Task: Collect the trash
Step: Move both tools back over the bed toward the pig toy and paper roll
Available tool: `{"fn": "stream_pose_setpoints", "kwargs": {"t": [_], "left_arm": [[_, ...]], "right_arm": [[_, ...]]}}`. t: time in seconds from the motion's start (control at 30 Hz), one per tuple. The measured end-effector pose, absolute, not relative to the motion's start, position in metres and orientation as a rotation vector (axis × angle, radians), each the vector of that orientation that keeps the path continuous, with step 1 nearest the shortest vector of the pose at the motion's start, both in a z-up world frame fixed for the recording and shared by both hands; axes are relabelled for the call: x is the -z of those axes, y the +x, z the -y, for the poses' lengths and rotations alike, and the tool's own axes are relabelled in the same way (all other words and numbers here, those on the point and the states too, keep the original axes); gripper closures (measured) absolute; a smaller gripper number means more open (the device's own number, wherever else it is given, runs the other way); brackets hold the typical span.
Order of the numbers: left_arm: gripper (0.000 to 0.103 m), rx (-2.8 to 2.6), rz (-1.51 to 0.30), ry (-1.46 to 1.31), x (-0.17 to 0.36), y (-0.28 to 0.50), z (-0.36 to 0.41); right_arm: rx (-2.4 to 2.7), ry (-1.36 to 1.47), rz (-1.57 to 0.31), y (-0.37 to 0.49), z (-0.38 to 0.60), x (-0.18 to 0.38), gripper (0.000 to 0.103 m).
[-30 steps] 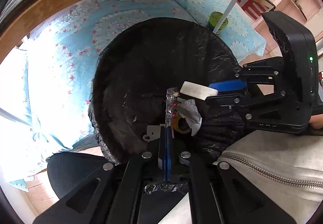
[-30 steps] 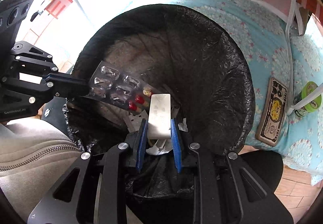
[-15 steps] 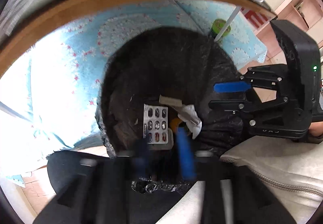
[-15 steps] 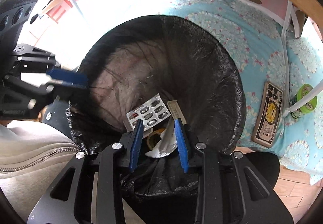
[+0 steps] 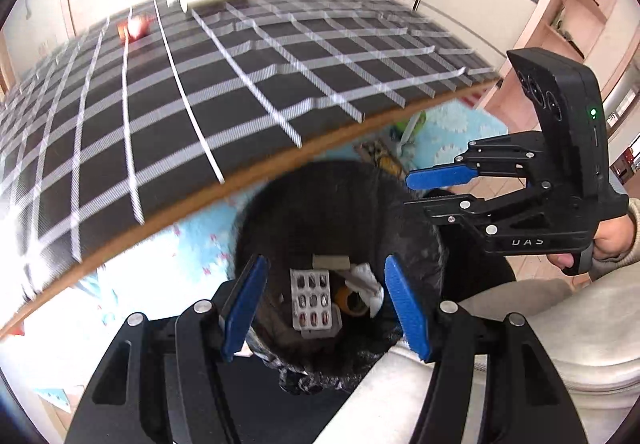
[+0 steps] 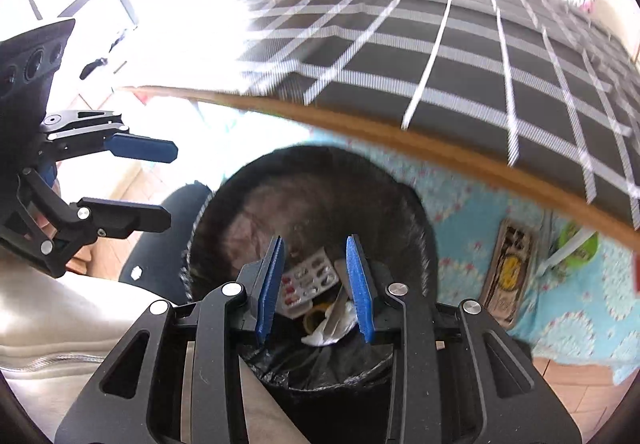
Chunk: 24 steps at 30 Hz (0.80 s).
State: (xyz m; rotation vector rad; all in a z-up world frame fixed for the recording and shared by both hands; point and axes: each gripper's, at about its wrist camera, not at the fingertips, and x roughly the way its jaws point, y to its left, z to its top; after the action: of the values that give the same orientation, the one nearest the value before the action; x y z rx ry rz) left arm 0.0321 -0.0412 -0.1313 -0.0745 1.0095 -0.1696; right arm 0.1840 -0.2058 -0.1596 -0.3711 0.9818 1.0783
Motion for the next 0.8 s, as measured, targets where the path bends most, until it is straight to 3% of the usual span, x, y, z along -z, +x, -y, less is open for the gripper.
{"fn": "stream_pose_setpoints", "kwargs": {"t": [0.73, 0.8], "left_arm": [[0.044, 0.065, -0.831, 0.027, 0.046, 0.073, 0.006], [0.044, 0.051, -0.819, 0.026, 0.042, 0.081, -0.002]], "right_arm": [[-1.113, -0.413, -0.704, 0.221, 0.187, 0.064, 0.07], [-1.112, -0.415, -0.689, 0.229, 0.181, 0.058, 0.066]]}}
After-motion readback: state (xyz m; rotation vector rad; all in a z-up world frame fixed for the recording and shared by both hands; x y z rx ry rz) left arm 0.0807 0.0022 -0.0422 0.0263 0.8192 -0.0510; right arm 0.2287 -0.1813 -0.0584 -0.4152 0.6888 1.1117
